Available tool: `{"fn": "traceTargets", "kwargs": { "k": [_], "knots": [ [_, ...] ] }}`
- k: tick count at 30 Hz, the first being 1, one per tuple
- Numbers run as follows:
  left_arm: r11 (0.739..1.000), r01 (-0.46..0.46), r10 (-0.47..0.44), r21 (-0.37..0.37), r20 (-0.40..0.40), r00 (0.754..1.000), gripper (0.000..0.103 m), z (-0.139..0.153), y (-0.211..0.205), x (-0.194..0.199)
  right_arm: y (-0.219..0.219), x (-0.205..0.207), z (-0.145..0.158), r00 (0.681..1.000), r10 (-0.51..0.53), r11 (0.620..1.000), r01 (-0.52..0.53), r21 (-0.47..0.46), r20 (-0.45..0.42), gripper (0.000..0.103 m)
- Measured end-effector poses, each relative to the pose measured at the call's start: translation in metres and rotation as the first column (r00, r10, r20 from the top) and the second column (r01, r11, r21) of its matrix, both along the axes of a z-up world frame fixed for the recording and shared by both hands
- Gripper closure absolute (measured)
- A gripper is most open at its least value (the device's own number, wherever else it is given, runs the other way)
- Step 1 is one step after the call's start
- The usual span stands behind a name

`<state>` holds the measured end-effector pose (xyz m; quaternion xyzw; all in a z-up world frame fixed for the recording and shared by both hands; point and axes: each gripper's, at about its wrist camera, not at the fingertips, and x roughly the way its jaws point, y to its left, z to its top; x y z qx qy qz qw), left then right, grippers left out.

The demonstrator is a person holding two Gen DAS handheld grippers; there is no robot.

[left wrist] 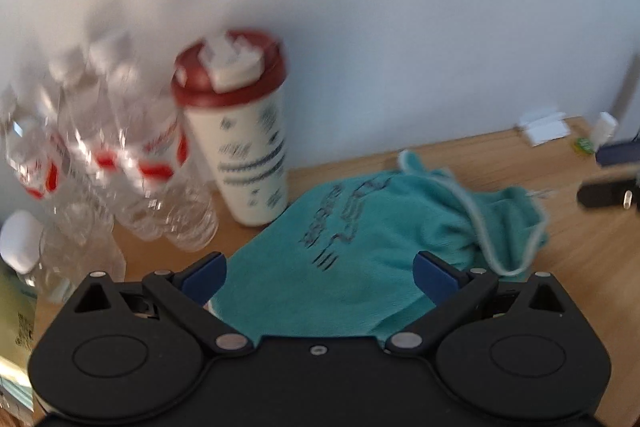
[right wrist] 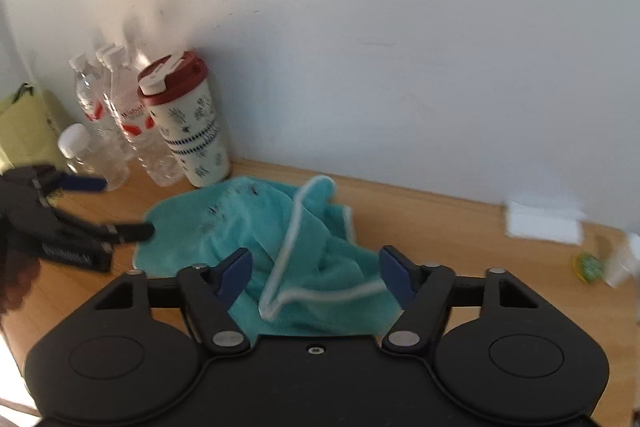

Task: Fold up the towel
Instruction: 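Grasp the teal towel's piped edge with the right gripper while the left gripper grasps another edge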

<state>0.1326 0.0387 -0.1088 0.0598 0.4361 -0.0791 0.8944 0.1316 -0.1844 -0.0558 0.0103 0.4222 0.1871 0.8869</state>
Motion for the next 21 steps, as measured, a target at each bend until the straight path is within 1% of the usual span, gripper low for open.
{"fn": "traceTargets", "kwargs": {
  "k": [1, 2, 3, 4, 5, 10, 14, 16, 17, 18, 19, 21],
  "knots": [
    [1.000, -0.015, 0.015, -0.004, -0.014, 1.000, 0.001, -0.006, 0.004, 0.002, 0.001, 0.010, -0.004, 1.000, 0.008, 1.000, -0.008, 0.007, -0.012, 0.038],
    [1.000, -0.030, 0.030, -0.008, -0.028, 0.999, 0.005, -0.012, 0.009, 0.004, 0.005, 0.019, -0.007, 1.000, 0.013, 1.000, -0.013, 0.007, -0.024, 0.042],
    [0.999, -0.042, 0.042, -0.011, -0.042, 0.998, 0.006, -0.018, 0.012, 0.006, 0.009, 0.029, -0.012, 0.999, 0.020, 1.000, -0.020, 0.008, -0.034, 0.042],
    [0.999, -0.047, 0.046, -0.011, -0.045, 0.998, 0.006, -0.020, 0.014, 0.007, 0.013, 0.036, -0.016, 0.999, 0.026, 1.000, -0.026, 0.009, -0.045, 0.042],
    [0.997, -0.074, 0.073, -0.008, -0.055, 0.996, 0.006, -0.029, 0.027, 0.009, 0.017, 0.043, -0.021, 0.998, 0.030, 1.000, -0.030, 0.009, -0.057, 0.042],
    [0.993, -0.116, 0.115, -0.006, -0.067, 0.991, 0.006, -0.050, 0.040, 0.023, 0.038, 0.082, -0.046, 0.992, 0.036, 0.999, -0.037, -0.003, -0.122, 0.042],
    [0.992, -0.124, 0.122, -0.017, -0.080, 0.989, 0.006, -0.062, 0.047, 0.034, 0.050, 0.110, -0.063, 0.986, 0.008, 1.000, -0.010, -0.009, -0.166, 0.043],
    [0.991, -0.131, 0.127, -0.036, -0.092, 0.988, 0.007, -0.067, 0.052, 0.039, 0.055, 0.120, -0.068, 0.984, -0.004, 0.999, -0.003, -0.036, -0.178, 0.049],
    [0.990, -0.134, 0.129, -0.046, -0.097, 0.987, 0.007, -0.069, 0.055, 0.041, 0.058, 0.124, -0.070, 0.983, -0.008, 0.999, -0.002, -0.053, -0.181, 0.055],
    [0.990, -0.133, 0.128, -0.052, -0.101, 0.987, 0.007, -0.071, 0.056, 0.042, 0.062, 0.131, -0.074, 0.982, -0.014, 0.997, -0.002, -0.080, -0.188, 0.057],
    [0.990, -0.132, 0.126, -0.057, -0.104, 0.987, 0.009, -0.072, 0.057, 0.043, 0.063, 0.133, -0.076, 0.981, -0.015, 0.996, -0.001, -0.084, -0.195, 0.057],
    [0.989, -0.126, 0.117, -0.080, -0.108, 0.987, 0.016, -0.075, 0.061, 0.046, 0.066, 0.142, -0.081, 0.975, -0.025, 0.997, 0.007, -0.081, -0.220, 0.057]
  ]
}}
